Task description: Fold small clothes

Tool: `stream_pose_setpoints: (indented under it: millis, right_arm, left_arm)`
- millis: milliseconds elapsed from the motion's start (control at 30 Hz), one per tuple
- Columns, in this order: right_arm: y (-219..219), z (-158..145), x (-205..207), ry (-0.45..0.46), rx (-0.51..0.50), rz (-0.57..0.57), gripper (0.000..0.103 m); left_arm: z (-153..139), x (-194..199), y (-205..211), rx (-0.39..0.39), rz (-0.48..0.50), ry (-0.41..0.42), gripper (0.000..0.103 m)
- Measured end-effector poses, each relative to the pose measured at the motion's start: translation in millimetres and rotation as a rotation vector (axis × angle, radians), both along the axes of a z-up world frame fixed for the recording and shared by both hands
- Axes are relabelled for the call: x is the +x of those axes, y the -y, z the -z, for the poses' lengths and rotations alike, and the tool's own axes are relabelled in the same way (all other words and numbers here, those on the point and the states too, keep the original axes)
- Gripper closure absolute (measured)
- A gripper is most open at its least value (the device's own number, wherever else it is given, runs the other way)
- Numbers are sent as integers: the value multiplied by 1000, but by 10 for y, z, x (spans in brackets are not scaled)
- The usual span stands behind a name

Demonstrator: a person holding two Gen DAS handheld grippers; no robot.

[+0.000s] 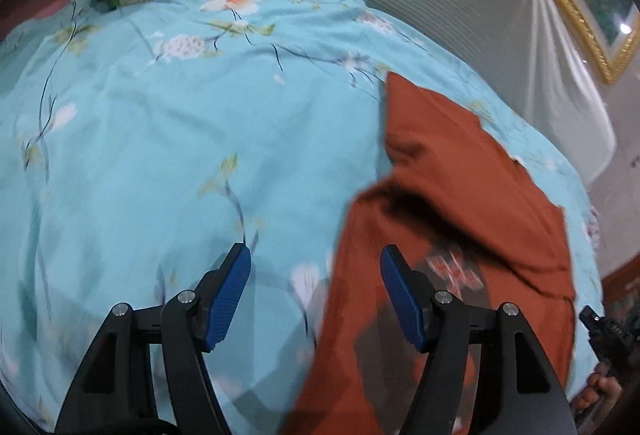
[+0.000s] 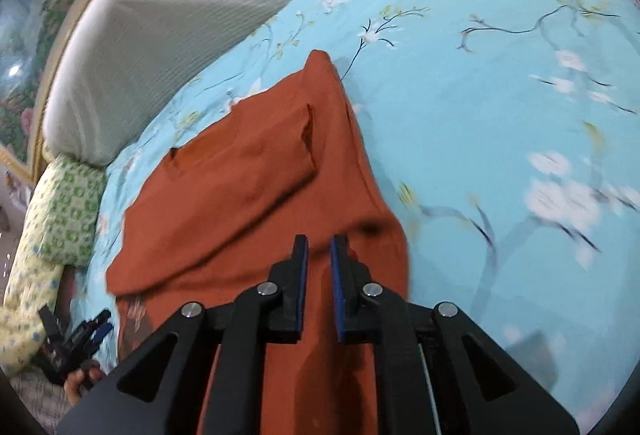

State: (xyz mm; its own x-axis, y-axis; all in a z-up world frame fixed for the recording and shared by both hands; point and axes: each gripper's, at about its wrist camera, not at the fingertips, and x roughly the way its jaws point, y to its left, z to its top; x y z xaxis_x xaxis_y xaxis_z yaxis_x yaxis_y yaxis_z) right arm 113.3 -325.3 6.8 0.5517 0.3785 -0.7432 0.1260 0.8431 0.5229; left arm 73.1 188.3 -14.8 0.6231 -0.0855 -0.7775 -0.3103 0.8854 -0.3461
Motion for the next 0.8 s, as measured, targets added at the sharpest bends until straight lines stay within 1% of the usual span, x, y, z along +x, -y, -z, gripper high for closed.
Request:
stream_pose_setpoints:
  millis: [133, 167, 300, 433, 533, 667, 800]
  right_arm:
    - [-22, -128, -491, 21, 9, -69, 69]
    - [-46, -154, -586, 28, 6, -87, 67]
    - [-87, -200, -1029, 42, 27, -178, 67]
    - [-95, -83, -1411, 6, 55, -225, 67]
    - [-184, 66, -1662, -39, 72, -277, 67]
    - [-373, 221, -1822, -68, 42, -336, 67]
    - [-527, 294, -1828, -45, -6, -362, 67]
  left_arm:
    - [-46, -352, 150, -14, 59, -1, 29]
    - [-57, -462, 214, -19, 81, 0, 28]
    - [-63, -765, 392, -16, 151, -9, 28]
    - [-8, -1122, 520, -20, 189, -32, 27]
    - [89, -1419, 583, -34, 213, -51, 27]
    - [243, -1636, 596, -44, 236, -74, 27]
    - [282, -1739, 547, -65, 246, -56, 28]
